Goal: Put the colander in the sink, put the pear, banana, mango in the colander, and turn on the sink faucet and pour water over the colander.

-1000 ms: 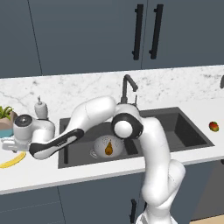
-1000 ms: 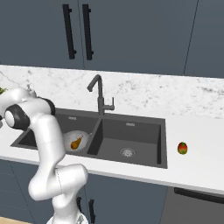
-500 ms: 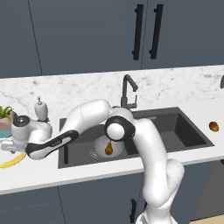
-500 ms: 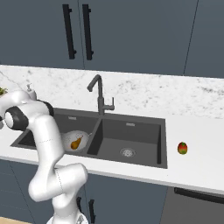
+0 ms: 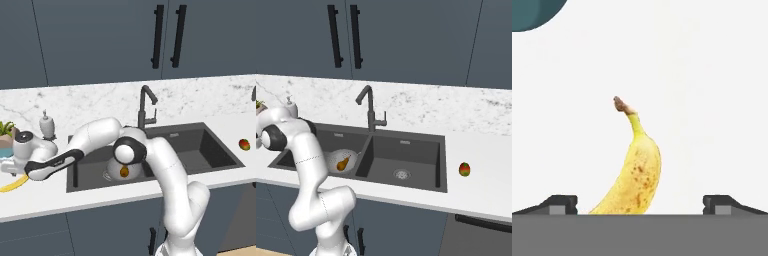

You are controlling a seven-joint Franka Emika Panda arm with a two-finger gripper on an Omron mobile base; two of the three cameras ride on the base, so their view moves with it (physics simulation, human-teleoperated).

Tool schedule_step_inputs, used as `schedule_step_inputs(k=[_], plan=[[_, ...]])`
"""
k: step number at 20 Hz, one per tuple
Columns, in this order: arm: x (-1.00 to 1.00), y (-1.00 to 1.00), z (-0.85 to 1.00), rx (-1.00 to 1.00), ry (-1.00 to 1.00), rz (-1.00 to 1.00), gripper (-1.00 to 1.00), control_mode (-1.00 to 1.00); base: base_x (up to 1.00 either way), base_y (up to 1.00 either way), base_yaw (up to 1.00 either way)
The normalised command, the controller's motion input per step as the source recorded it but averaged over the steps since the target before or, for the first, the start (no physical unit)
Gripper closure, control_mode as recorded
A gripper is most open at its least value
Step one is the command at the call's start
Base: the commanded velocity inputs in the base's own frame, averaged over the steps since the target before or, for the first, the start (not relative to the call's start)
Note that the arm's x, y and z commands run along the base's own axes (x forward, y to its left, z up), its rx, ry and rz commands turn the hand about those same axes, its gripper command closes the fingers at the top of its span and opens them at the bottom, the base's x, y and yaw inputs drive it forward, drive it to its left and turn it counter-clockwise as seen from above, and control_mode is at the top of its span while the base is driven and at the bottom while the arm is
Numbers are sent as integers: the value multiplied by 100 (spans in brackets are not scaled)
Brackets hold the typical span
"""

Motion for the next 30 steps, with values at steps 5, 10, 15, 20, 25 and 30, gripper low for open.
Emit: schedule_step_inputs(k=[5,10,15,20,25,30], plan=[[22,10,-13,0,8,0,-100,-100,0,0,0],[11,14,-14,0,7,0,-100,-100,0,0,0],[4,20,-24,-8,5,0,100,-100,0,0,0],[3,4,-29,-11,1,0,100,-100,0,0,0],[0,-8,-33,-14,0,0,100,-100,0,0,0],[-8,-49,-20,-6,0,0,100,-100,0,0,0]])
